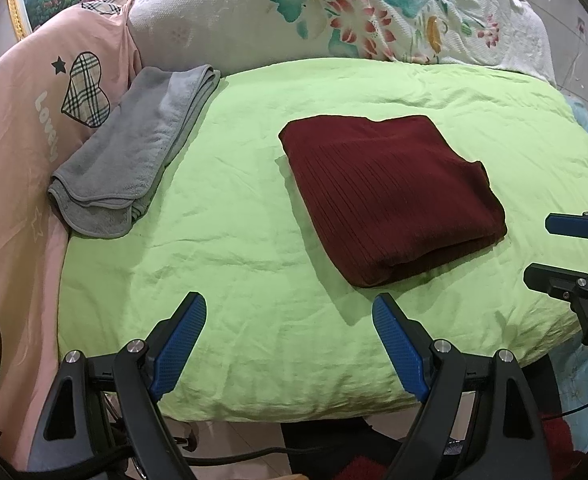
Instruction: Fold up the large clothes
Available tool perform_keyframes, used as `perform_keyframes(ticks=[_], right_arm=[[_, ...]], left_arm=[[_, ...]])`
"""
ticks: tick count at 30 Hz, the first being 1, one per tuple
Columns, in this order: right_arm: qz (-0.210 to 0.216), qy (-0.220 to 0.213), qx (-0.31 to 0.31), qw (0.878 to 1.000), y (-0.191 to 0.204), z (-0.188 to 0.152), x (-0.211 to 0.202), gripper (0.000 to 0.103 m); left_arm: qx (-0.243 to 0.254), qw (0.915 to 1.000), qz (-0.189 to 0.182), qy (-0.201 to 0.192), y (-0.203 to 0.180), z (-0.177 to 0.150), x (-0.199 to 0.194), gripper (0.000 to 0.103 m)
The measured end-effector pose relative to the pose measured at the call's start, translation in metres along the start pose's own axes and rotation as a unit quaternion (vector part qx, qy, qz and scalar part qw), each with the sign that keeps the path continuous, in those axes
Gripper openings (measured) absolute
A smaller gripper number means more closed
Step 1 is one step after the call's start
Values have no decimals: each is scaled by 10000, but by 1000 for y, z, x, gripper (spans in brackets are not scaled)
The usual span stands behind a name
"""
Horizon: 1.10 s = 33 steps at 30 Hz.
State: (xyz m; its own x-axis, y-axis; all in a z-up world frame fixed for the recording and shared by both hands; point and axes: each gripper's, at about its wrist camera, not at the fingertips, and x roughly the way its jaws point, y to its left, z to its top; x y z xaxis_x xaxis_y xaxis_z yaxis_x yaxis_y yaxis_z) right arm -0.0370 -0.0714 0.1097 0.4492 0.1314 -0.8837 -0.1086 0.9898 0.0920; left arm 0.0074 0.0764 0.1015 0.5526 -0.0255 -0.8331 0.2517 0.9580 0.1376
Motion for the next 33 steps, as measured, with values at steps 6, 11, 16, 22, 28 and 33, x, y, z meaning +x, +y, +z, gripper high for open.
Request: perform_keyframes(ticks=[6, 11, 16, 22, 28, 33], right_arm=[[8, -6, -13, 10000, -1, 2, 0, 82], [7, 1, -9, 10000, 0, 2, 0, 82], [5, 3, -10, 10000, 0, 1, 0, 82], [13, 1, -16, 10000, -1, 1, 0, 82], [15, 7, -10, 10000, -1, 2, -1, 82], [5, 8, -13, 10000, -1, 2, 0, 82]], left_arm=[[-11, 10000, 0, -14, 0, 1, 0, 86], [-34, 10000, 5, -6, -1, 1, -2, 86], [-14, 10000, 5, -6, -1, 1, -2, 86], [12, 10000, 22, 5, -6, 0, -3, 86], [32, 10000, 19, 8, -8, -2, -4, 85], [32, 10000, 33, 20, -9, -2, -4, 86]])
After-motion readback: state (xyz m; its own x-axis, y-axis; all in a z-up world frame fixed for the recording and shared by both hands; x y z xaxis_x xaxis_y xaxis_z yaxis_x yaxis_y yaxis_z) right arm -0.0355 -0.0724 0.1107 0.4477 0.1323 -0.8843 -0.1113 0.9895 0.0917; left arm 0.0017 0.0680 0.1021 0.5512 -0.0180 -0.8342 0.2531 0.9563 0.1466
